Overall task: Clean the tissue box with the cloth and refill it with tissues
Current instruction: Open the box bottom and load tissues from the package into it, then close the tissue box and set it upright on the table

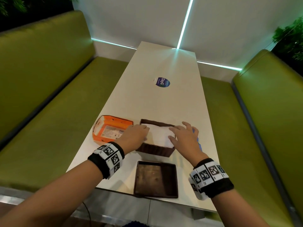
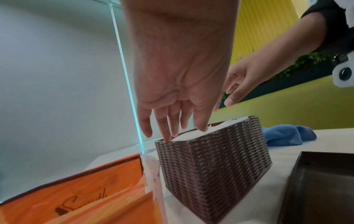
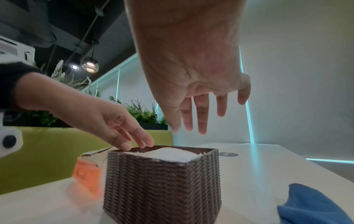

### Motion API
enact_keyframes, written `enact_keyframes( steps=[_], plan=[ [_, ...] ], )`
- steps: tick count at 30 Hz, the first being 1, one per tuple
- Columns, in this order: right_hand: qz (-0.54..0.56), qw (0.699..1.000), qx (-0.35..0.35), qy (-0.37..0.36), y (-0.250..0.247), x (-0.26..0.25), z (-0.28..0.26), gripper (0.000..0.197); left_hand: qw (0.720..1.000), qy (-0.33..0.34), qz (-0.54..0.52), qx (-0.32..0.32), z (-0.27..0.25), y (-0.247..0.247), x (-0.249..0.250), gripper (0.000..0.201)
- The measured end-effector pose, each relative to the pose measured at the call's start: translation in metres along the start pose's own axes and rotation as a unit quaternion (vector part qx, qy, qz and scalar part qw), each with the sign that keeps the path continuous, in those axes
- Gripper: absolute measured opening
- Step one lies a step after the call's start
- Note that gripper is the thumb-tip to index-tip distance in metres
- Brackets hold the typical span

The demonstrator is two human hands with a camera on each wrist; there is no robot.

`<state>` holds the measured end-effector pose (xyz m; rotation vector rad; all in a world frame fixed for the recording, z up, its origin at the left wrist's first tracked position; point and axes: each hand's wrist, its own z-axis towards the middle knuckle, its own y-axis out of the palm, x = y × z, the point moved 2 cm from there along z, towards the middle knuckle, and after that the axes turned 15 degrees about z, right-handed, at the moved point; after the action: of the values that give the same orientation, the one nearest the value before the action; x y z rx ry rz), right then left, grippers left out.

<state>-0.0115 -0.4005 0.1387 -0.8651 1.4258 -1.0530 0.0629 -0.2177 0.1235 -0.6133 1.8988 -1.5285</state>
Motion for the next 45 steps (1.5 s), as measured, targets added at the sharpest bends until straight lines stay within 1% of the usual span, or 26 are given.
enact_keyframes(
  steps=[1,3,4,5,6,8,9,11,13,15,16,18,20,22,24,26,27,28,30,31,32,34,37,40,43,45],
  plan=[
    [0.023,0.999,0.031,-0.018,-0.002,0.0,-0.007,0.035,1.0,0.005,-0.01,0.026,-0.005,-0.001,0.001,0.041],
    [0.057,0.989,0.102,-0.09,-0.003,-0.004,-0.023,0.023,0.994,0.015,-0.045,0.095,-0.019,-0.003,0.007,0.04],
    [0.064,0.982,0.123,-0.131,-0.003,-0.008,-0.033,0.016,0.99,0.024,-0.066,0.119,-0.028,-0.002,0.011,0.039],
    [0.072,0.977,0.115,-0.165,0.002,-0.011,-0.043,0.011,0.986,0.044,-0.079,0.14,-0.037,0.0,0.016,0.039],
    [0.088,0.977,0.077,-0.18,0.009,-0.013,-0.055,0.012,0.982,0.073,-0.077,0.154,-0.047,0.003,0.022,0.04],
    [0.103,0.976,-0.012,-0.193,0.028,-0.013,-0.079,0.026,0.976,0.144,-0.054,0.156,-0.066,0.019,0.033,0.039],
    [0.087,0.974,-0.052,-0.201,0.041,-0.009,-0.09,0.032,0.974,0.176,-0.038,0.14,-0.075,0.03,0.038,0.04],
    [0.025,0.973,-0.124,-0.192,0.067,0.003,-0.113,0.048,0.973,0.215,-0.005,0.079,-0.09,0.055,0.043,0.049],
    [-0.024,0.974,-0.161,-0.16,0.086,0.016,-0.129,0.065,0.971,0.235,0.021,0.031,-0.103,0.075,0.046,0.052],
    [-0.031,0.974,-0.174,-0.14,0.095,0.025,-0.139,0.075,0.969,0.246,0.02,0.018,-0.114,0.086,0.047,0.044],
    [-0.034,0.974,-0.175,-0.136,0.097,0.027,-0.142,0.075,0.968,0.249,0.018,0.024,-0.117,0.089,0.047,0.041],
    [-0.031,0.974,-0.172,-0.147,0.094,0.029,-0.144,0.067,0.968,0.25,-0.002,0.025,-0.122,0.09,0.045,0.037],
    [0.016,0.973,-0.171,-0.153,0.086,0.031,-0.144,0.055,0.968,0.241,-0.074,0.009,-0.124,0.082,0.039,0.03],
    [0.114,0.968,-0.152,-0.161,0.07,0.034,-0.139,0.043,0.958,0.202,-0.205,-0.003,-0.124,0.067,0.028,0.022],
    [0.239,0.953,-0.139,-0.125,0.046,0.034,-0.128,0.033,0.928,0.147,-0.34,-0.022,-0.121,0.045,0.015,0.018],
    [0.307,0.935,-0.166,-0.062,0.02,0.032,-0.113,0.024,0.898,0.099,-0.428,0.008,-0.108,0.023,0.0,0.015],
    [0.35,0.921,-0.17,-0.032,0.009,0.031,-0.104,0.018,0.884,0.073,-0.461,0.027,-0.098,0.013,-0.008,0.014],
    [0.413,0.896,-0.162,-0.005,-0.002,0.027,-0.093,0.014,0.868,0.041,-0.493,0.047,-0.087,0.004,-0.014,0.013],
    [0.536,0.838,-0.096,0.045,-0.016,0.02,-0.067,0.02,0.836,-0.034,-0.54,0.089,-0.06,-0.007,-0.025,0.015],
    [0.565,0.821,-0.05,0.068,-0.019,0.018,-0.054,0.024,0.822,-0.07,-0.556,0.103,-0.046,-0.009,-0.029,0.02],
    [0.564,0.821,-0.003,0.09,-0.019,0.015,-0.04,0.028,0.809,-0.102,-0.568,0.109,-0.033,-0.01,-0.031,0.025],
    [0.515,0.846,0.072,0.117,-0.012,0.014,-0.016,0.032,0.802,-0.154,-0.567,0.108,-0.008,-0.005,-0.031,0.036],
    [0.429,0.885,0.112,0.141,0.009,0.013,0.011,0.037,0.812,-0.2,-0.538,0.111,0.018,0.009,-0.028,0.046],
    [0.341,0.924,0.107,0.138,0.025,0.009,0.023,0.038,0.84,-0.222,-0.481,0.117,0.028,0.02,-0.023,0.047],
    [0.229,0.957,0.113,0.138,0.03,0.003,0.024,0.038,0.875,-0.218,-0.41,0.134,0.032,0.024,-0.019,0.047],
    [0.166,0.969,0.121,0.137,0.033,-0.001,0.023,0.038,0.894,-0.22,-0.362,0.143,0.033,0.023,-0.016,0.048]
  ],
)
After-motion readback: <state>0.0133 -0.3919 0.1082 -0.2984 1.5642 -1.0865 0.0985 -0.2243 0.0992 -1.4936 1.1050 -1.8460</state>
